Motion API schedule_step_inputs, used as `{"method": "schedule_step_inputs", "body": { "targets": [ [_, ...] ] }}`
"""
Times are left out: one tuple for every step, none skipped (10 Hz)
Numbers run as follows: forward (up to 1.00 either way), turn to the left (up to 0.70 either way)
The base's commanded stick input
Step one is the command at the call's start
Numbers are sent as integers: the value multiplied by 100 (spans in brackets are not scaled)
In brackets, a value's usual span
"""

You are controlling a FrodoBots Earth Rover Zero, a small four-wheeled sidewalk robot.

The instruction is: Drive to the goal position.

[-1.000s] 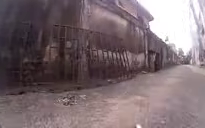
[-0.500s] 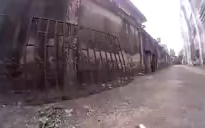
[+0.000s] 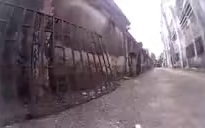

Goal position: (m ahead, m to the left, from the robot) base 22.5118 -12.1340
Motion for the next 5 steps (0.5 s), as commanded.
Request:
{"method": "schedule_step_inputs", "body": {
  "targets": [
    [0,-100],
    [0,-100],
    [0,-100],
    [0,-100],
    [0,-100]
  ]
}}
